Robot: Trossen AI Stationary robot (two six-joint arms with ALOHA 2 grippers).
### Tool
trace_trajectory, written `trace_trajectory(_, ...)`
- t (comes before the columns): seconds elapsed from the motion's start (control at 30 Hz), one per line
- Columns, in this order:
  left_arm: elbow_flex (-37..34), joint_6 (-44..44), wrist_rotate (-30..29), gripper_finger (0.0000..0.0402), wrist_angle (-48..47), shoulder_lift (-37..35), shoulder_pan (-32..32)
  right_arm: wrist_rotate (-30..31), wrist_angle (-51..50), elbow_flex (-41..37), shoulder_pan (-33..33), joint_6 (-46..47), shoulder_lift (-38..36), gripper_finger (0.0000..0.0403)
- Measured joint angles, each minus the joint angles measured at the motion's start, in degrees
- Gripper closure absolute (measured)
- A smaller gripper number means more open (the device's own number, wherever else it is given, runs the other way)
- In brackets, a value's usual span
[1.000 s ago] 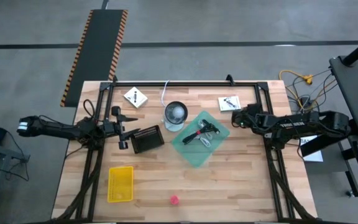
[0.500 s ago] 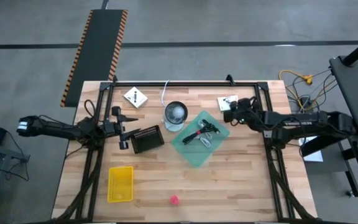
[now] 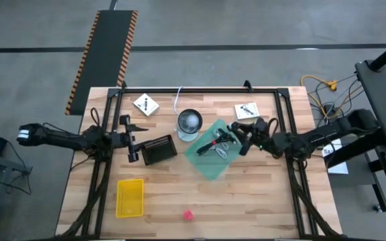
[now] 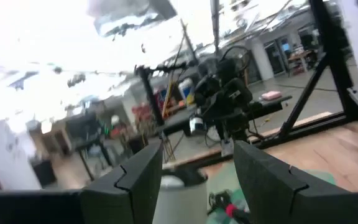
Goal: Pick and place items into bin
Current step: Put the black charger adapter into the black bin
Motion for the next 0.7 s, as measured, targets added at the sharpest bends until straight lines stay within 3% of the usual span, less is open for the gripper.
trace_trajectory(0.17,-0.02,9.54,3.04,0.0219,7.70,5.31,0.00,-0.03,17.15,-1.26,4.81,-3.67,7.91,0.0266)
trace_trajectory(0.37,1.00,15.77,4.09,0.0219,15.78,14.47,-0.02,0.00,27.52,2.07,7.63,-7.40,18.67,0.0266)
trace_trajectory(0.53,4.63,15.74,4.10,0.0209,17.32,22.62,-0.02,-0.05,31.25,5.89,7.96,-11.20,24.13,0.0266)
trace_trajectory(0.7,10.34,17.66,4.08,0.0169,20.42,31.96,-0.02,-2.83,33.03,9.25,7.94,-14.44,26.16,0.0266)
